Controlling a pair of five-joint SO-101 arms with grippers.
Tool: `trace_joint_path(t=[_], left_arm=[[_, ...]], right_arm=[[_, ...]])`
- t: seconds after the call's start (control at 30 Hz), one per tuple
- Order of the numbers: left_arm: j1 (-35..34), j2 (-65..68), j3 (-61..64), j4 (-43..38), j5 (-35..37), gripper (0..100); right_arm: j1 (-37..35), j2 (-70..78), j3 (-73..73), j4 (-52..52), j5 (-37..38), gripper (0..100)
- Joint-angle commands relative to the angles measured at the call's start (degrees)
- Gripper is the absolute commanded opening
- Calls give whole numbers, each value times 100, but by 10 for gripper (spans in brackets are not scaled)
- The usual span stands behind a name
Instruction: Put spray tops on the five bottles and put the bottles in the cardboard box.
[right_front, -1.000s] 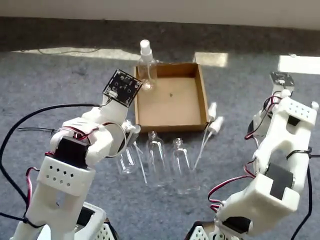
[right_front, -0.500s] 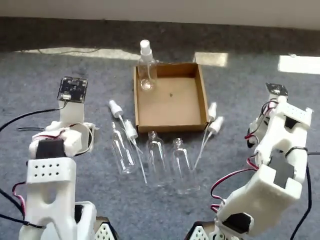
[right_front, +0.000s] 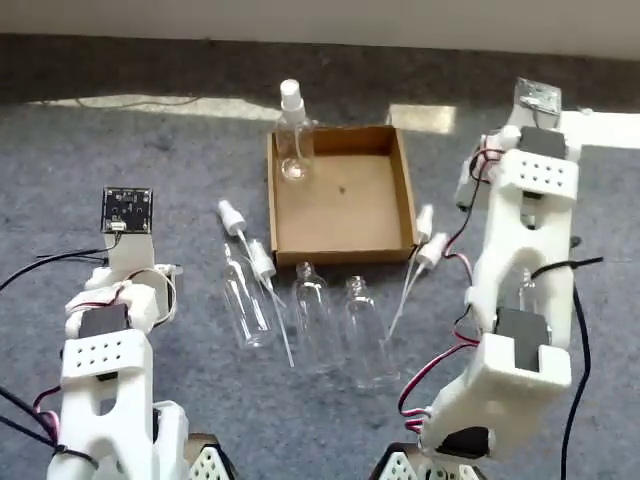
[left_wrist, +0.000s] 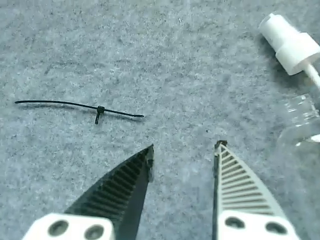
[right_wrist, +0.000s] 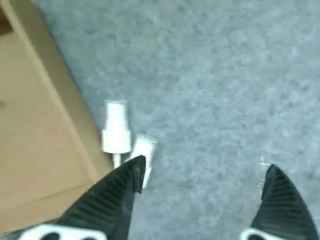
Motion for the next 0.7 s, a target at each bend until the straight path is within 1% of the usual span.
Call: trace_joint_path(t=[0.0,0.17,0.27,0.67], left_arm=[[-75,-101,-22,-132,-26,192],[-66,-119,66,-167,-26,192],[-66,-119,92,-255,-26,192],[-66,-119,92,-255,-26,192]], right_arm=[[-400,163,-374,-224,-527,319],[-409,1051,-418,-330,-1345,319],[-295,1429,-435,-356,-1697,319],[-295,1596,-505,-514,-1758,319]])
